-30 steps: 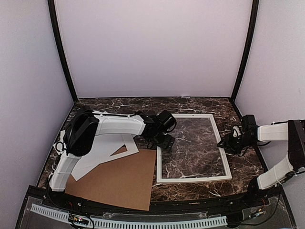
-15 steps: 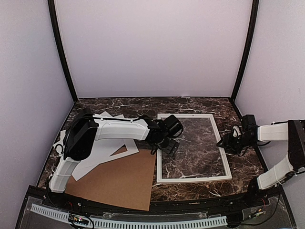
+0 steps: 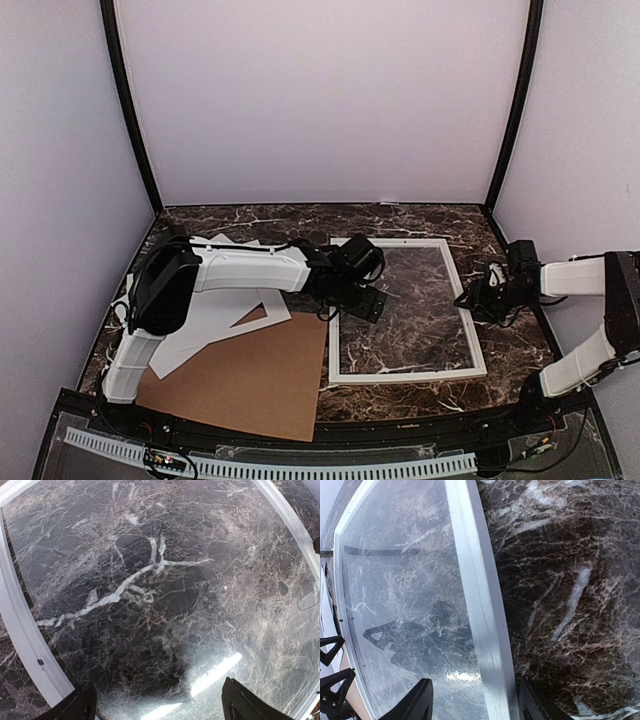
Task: Put the photo into the frame
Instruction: Pick up the glass panel from the frame body.
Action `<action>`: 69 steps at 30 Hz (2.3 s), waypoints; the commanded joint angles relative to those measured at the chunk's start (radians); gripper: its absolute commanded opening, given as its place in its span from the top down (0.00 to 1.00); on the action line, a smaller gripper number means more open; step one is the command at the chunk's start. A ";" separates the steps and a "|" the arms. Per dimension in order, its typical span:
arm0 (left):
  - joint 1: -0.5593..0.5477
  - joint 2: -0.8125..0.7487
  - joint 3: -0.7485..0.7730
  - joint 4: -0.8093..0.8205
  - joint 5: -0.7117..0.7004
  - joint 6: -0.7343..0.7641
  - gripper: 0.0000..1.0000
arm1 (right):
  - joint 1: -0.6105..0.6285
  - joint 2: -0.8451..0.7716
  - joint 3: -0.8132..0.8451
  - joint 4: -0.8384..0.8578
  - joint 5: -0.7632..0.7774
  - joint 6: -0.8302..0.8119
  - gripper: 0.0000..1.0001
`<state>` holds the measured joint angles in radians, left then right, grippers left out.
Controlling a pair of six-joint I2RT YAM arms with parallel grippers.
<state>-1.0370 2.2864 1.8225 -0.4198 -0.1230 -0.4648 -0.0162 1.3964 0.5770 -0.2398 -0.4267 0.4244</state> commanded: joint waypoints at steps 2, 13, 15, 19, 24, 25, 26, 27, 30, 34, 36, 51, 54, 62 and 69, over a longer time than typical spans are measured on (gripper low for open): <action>-0.001 -0.023 -0.011 -0.010 -0.002 -0.046 0.11 | -0.013 -0.016 0.022 -0.009 0.018 -0.009 0.41; -0.001 0.003 -0.035 0.000 0.020 -0.089 0.11 | -0.027 0.013 0.036 -0.001 0.003 -0.014 0.42; -0.002 0.008 -0.039 0.003 0.036 -0.098 0.11 | -0.027 0.018 0.031 0.005 -0.003 -0.012 0.42; -0.001 0.015 -0.048 0.017 0.062 -0.110 0.11 | -0.027 0.021 0.027 0.013 -0.009 -0.007 0.42; -0.001 0.026 -0.059 0.055 0.130 -0.116 0.11 | -0.028 0.027 0.024 0.023 -0.027 -0.005 0.42; -0.001 0.026 -0.063 0.082 0.165 -0.117 0.11 | -0.027 0.025 0.022 0.026 -0.029 -0.003 0.42; -0.001 0.027 -0.070 0.094 0.183 -0.119 0.11 | -0.028 0.024 0.022 0.028 -0.029 -0.003 0.42; -0.001 0.033 -0.070 0.115 0.217 -0.121 0.11 | -0.028 0.023 0.022 0.028 -0.028 -0.003 0.42; -0.001 0.059 -0.054 0.133 0.273 -0.126 0.12 | -0.027 0.022 0.026 0.026 -0.026 -0.004 0.42; -0.001 0.085 -0.034 0.151 0.330 -0.127 0.14 | -0.028 0.023 0.037 0.018 -0.027 -0.008 0.43; -0.003 0.096 -0.027 0.173 0.359 -0.122 0.15 | -0.027 0.022 0.040 0.013 -0.028 -0.010 0.44; -0.033 0.229 0.154 0.276 0.648 -0.052 0.21 | -0.027 0.004 0.020 0.010 -0.034 0.001 0.54; -0.039 0.231 0.188 0.286 0.680 -0.024 0.22 | -0.027 0.000 0.025 -0.012 0.002 -0.009 0.62; -0.041 0.178 0.212 0.241 0.630 0.052 0.22 | -0.029 -0.009 0.041 -0.048 0.069 -0.029 0.82; -0.039 0.106 0.182 0.146 0.432 0.098 0.22 | -0.054 -0.026 0.058 -0.075 0.126 -0.036 1.00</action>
<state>-1.0733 2.5008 2.0117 -0.1841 0.4381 -0.4129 -0.0479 1.4002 0.6106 -0.2985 -0.3538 0.3985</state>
